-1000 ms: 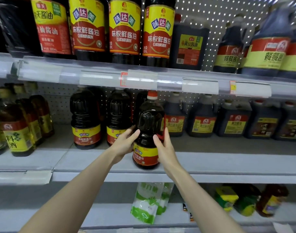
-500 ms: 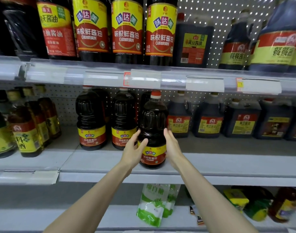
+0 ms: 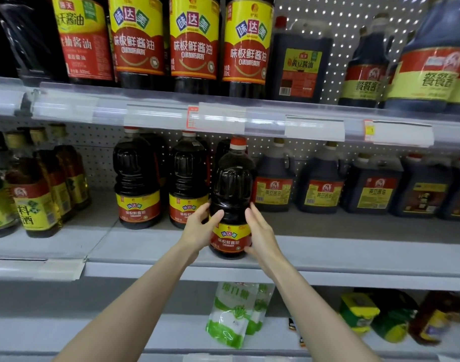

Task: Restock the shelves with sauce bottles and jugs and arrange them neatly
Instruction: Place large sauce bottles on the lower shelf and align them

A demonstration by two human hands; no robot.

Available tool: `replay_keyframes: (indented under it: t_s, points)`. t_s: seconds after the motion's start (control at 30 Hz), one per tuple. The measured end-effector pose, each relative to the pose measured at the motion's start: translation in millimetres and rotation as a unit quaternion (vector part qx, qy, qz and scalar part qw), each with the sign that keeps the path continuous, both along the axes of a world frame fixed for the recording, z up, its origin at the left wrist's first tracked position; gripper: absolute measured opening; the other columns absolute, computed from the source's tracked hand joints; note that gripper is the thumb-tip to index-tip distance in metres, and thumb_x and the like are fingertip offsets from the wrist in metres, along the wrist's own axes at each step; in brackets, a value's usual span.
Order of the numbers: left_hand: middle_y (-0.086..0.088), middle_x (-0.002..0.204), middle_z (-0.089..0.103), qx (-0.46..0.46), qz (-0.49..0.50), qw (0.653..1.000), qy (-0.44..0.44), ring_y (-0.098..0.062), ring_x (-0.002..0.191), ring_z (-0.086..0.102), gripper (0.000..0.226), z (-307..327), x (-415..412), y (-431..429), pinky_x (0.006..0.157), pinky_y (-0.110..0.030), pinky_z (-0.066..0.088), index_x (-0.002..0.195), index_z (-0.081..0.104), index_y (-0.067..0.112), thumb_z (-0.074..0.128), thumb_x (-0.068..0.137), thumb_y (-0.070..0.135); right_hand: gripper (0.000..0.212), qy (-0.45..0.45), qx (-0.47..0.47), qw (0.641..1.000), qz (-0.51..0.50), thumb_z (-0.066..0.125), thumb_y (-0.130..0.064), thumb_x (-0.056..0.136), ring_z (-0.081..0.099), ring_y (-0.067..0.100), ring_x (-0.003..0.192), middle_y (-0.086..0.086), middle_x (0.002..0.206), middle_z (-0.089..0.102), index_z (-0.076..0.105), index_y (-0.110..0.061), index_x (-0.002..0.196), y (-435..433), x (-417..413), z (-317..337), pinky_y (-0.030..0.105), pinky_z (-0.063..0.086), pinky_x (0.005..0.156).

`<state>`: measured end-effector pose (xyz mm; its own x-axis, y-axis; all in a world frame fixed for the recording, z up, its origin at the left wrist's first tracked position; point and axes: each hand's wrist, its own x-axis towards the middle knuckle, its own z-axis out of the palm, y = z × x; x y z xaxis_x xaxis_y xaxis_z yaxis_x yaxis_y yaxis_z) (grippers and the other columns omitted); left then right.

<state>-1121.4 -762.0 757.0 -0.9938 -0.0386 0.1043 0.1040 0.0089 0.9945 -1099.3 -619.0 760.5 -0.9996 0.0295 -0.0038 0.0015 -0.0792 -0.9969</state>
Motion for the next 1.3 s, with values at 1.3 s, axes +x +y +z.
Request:
replay_keyframes:
  t_s: [1.3]
  points:
    - [-0.009, 0.127, 0.061, 0.079, 0.025, 0.996, -0.013, -0.023, 0.111, 0.059, 0.058, -13, -39, 12, 0.089, -0.047, 0.054, 0.143, 0.044, 0.016, 0.066, 0.089, 0.019, 0.046, 0.030, 0.044, 0.996, -0.069, 0.053, -0.028, 0.099, 0.057, 0.015, 0.101, -0.001, 0.117, 0.059, 0.043, -0.031, 0.143, 13, -59, -12, 0.035, 0.050, 0.085]
